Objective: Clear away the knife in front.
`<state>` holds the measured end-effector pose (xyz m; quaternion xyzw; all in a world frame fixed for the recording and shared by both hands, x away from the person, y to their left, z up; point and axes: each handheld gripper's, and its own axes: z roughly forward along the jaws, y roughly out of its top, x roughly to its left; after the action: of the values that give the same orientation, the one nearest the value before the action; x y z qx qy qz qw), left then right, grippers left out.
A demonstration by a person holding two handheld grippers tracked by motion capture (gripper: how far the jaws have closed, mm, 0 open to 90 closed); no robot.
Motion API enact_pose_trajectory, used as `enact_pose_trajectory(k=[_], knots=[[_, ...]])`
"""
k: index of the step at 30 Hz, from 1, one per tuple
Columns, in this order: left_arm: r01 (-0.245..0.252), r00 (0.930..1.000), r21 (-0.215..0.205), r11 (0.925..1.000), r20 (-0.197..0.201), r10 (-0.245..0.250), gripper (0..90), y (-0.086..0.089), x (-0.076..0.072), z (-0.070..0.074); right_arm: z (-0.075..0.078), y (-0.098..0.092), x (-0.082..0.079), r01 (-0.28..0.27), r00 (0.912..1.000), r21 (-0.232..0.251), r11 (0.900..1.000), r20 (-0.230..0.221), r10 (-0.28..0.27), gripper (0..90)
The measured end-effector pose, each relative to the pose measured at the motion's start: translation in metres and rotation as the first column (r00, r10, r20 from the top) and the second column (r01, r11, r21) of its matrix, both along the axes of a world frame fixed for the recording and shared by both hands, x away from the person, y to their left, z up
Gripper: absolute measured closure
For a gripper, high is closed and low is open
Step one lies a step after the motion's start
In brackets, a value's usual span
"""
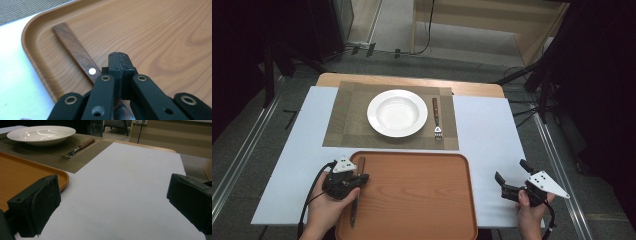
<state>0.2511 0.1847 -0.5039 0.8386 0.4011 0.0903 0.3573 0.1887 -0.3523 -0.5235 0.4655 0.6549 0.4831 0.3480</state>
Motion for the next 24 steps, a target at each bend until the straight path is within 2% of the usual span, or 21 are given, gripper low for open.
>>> enact_pose_trajectory(k=[5,8,13,15,16,18,19,20,21,24], knots=[[0.016,0.9997,0.011,0.9998,0.019,-0.016,89.4,0.008,-0.002,0.0,0.0,0.001,0.0,-0.001,1.0,-0.004,1.0,-0.002,0.001,0.0],[0.044,0.9982,0.034,0.9985,0.04,-0.045,89.4,0.014,-0.005,0.0,0.0,0.001,0.0,0.001,1.0,-0.006,1.0,-0.003,-0.001,0.0],[0.05,0.9973,0.025,0.9985,0.053,-0.051,89.3,0.024,-0.006,-0.001,0.0,0.001,0.0,0.002,1.0,-0.011,1.0,-0.003,-0.002,0.0],[0.045,0.9975,-0.001,0.999,0.056,-0.045,89.3,0.027,-0.006,-0.002,0.0,0.001,0.001,0.0,1.0,-0.015,1.0,-0.003,0.0,0.0],[0.041,0.9962,-0.005,0.9992,0.078,-0.04,89.2,0.028,-0.007,-0.002,0.0,0.002,0.0,0.001,1.0,-0.014,1.0,-0.004,-0.001,0.0],[0.04,0.9946,-0.038,0.9985,0.098,-0.036,88.7,0.03,-0.007,-0.001,0.0,0.001,0.0,0.001,1.0,-0.017,1.0,0.002,-0.001,0.0],[0.037,0.9945,-0.055,0.9978,0.1,-0.031,84.8,0.031,-0.007,-0.001,0.0,0.002,0.0,-0.001,1.0,-0.016,1.0,0.002,0.001,0.0],[0.036,0.9942,-0.084,0.9958,0.104,-0.027,73.2,0.033,-0.006,0.001,0.0,0.002,0.0,0.001,1.0,-0.019,1.0,0.0,-0.001,0.0],[0.028,0.9936,-0.101,0.9945,0.112,-0.016,73.2,0.034,-0.006,0.002,0.0,0.002,0.0,0.001,1.0,-0.019,1.0,0.0,-0.001,0.0],[0.0,0.9882,-0.157,0.9876,0.151,0.025,59.2,0.041,-0.007,0.007,0.0,0.002,0.0,0.002,1.0,-0.019,1.0,-0.002,-0.002,0.0]])
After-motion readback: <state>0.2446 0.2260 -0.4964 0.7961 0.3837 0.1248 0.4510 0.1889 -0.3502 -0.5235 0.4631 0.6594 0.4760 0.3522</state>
